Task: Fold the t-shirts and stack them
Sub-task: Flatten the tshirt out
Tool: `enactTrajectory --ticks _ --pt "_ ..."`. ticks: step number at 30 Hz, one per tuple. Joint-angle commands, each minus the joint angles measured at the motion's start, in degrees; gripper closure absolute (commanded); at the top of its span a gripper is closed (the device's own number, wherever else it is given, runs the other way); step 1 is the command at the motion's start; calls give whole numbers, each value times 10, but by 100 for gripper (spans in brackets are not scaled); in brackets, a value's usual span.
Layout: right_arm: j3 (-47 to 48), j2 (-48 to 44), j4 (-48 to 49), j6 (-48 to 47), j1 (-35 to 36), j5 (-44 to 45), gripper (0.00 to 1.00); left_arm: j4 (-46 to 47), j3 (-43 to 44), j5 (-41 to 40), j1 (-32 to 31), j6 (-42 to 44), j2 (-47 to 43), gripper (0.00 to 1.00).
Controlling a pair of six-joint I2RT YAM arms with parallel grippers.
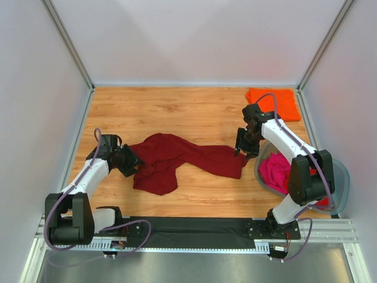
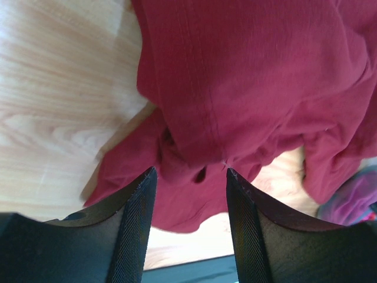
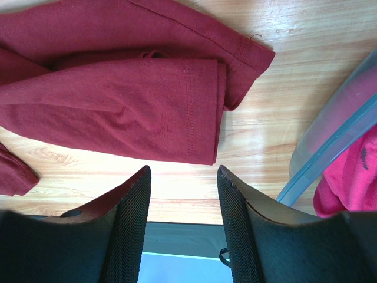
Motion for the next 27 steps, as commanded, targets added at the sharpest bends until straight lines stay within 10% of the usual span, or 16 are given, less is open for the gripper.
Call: enactTrajectory --ticks 1,11,21,27 --pt "3 -6 7 -8 3 -4 50 81 -3 4 2 -47 23 43" --pt "-21 15 66 -17 1 36 49 92 32 -31 1 -29 53 45" --pt "-2 116 95 -8 -1 77 53 93 60 -1 1 -15 86 97" --pt "-11 123 117 4 -1 82 74 54 88 -5 1 -6 69 100"
